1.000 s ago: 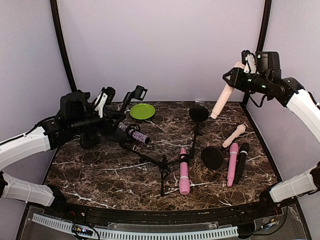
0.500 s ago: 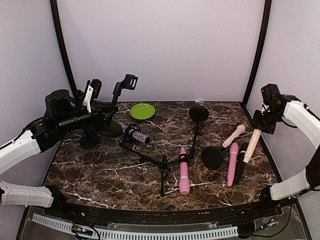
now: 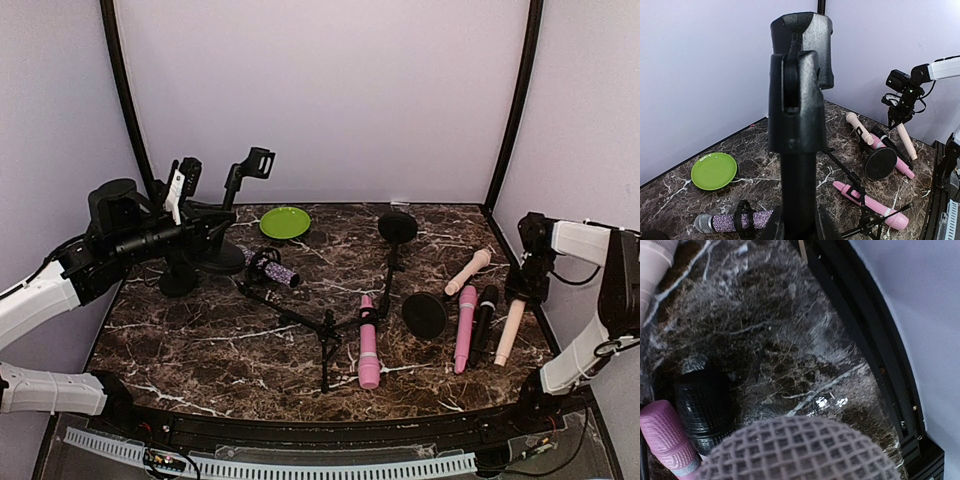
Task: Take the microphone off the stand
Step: Place the microphone at the corner of the board.
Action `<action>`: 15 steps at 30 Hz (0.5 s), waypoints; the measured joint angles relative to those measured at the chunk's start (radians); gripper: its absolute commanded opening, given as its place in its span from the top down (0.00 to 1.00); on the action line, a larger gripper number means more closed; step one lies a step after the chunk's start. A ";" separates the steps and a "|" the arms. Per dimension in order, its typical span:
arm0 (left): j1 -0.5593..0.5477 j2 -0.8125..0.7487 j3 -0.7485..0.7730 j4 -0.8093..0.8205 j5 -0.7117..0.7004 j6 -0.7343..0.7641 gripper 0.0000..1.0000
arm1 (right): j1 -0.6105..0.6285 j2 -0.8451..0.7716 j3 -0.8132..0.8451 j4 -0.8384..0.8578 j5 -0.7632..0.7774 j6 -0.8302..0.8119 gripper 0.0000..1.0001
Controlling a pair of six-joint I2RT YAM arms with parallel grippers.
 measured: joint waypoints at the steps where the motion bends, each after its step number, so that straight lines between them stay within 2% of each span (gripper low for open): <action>1: 0.000 0.000 0.000 0.000 0.000 0.000 1.00 | -0.001 0.012 -0.014 0.008 -0.011 0.000 0.99; 10: 0.000 0.000 0.000 0.000 0.000 0.000 1.00 | -0.002 0.066 -0.119 0.120 -0.122 0.034 0.85; 15: 0.000 0.000 0.000 0.000 0.000 0.000 1.00 | -0.002 0.060 -0.148 0.170 -0.168 0.068 0.71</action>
